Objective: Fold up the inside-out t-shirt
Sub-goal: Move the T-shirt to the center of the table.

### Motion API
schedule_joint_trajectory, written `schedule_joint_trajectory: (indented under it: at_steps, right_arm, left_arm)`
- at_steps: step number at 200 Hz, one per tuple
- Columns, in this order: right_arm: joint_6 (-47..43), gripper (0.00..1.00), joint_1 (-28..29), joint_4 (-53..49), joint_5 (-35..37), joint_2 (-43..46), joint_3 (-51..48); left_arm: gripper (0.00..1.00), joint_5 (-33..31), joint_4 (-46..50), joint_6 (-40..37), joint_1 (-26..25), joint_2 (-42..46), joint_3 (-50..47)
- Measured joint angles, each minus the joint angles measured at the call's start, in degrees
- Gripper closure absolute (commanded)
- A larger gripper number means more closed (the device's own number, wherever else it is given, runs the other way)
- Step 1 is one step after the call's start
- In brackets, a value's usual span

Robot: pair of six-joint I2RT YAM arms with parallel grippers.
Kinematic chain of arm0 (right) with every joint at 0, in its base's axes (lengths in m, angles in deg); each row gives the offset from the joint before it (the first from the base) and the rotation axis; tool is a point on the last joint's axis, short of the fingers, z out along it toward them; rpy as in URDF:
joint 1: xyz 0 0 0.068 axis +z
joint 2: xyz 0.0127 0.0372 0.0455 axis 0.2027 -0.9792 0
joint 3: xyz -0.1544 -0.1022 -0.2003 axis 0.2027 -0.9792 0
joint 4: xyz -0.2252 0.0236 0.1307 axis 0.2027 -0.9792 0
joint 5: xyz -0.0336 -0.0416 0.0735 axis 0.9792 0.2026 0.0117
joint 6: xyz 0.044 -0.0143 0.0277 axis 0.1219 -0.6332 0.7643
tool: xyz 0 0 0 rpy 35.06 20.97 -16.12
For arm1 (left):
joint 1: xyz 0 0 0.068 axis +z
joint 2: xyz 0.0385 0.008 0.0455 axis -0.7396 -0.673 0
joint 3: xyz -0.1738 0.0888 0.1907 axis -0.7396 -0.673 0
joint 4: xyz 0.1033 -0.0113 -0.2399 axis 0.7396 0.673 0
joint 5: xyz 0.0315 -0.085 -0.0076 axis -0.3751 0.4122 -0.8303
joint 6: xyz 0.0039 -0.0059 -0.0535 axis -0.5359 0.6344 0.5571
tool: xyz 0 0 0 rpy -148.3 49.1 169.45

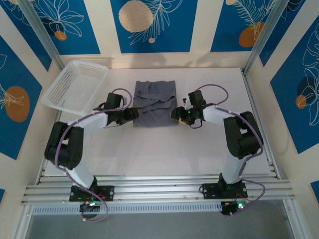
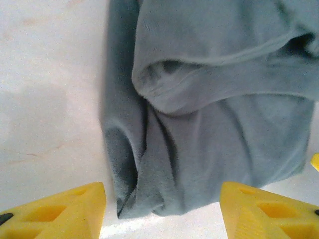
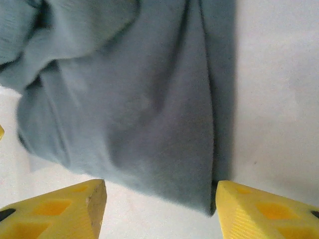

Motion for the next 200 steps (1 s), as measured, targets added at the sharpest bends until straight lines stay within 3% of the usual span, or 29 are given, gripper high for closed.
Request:
schedule_joint_trajectory:
  at_steps: [13, 23, 46, 58, 99, 127, 148, 159, 169, 174, 181, 200]
  right_arm:
    - [0.4, 0.49, -0.2, 1.4, 0.1, -2.1, 0.1]
    - [0.6, 0.6, -0.3, 2.3, 0.2, -3.6, 0.3]
    - [2.1, 0.95, -0.4, 3.8, 0.1, -5.3, 0.9]
    - [2.9, 1.0, -0.4, 4.0, 0.5, -5.4, 0.9]
    - [3.3, 1.0, -0.8, 4.7, 1.9, -2.9, -2.1]
    - [4.2, 1.0, -0.7, 4.6, 1.3, 4.9, -9.9]
    - [6.3, 1.0, 1.5, 4.5, 1.6, 13.1, -18.6]
    - [8.0, 1.0, 3.1, 3.9, 2.6, 17.4, -23.3]
    - [9.7, 0.84, 4.6, 2.8, 3.3, 21.5, -27.3]
    - [10.1, 0.69, 5.2, 2.0, 3.6, 23.3, -29.0]
    - [10.8, 0.57, 5.9, 0.6, 3.9, 25.6, -30.6]
    - [11.2, 0.52, 6.4, -3.9, 4.8, 30.3, -31.0]
  left_arm:
    - [0.47, 0.6, -1.4, 0.5, -0.3, -2.6, 0.3]
    - [0.55, 1.2, -2.3, 1.0, -0.6, -4.4, 1.0]
    - [0.86, 2.2, -3.4, 1.4, -1.2, -7.9, 3.7]
    - [1.0, 2.6, -3.8, 1.9, -1.5, -8.7, 4.3]
    - [1.0, 2.5, -3.8, 2.6, -1.7, -5.7, -0.8]
    - [1.0, 2.7, -2.6, 3.1, -2.8, 3.0, -10.6]
    - [1.0, 2.2, -1.4, 4.6, -6.4, 10.2, -16.9]
    - [0.85, 1.6, -0.6, 5.7, -8.7, 12.9, -19.3]
    - [0.66, 1.2, -0.1, 6.7, -10.8, 14.9, -21.2]
    - [0.6, 1.0, 0.3, 7.6, -11.7, 15.6, -22.0]
    - [0.55, 0.7, 0.9, 8.5, -12.9, 16.3, -22.7]
    - [0.52, -0.7, 2.6, 10.1, -14.4, 18.1, -23.1]
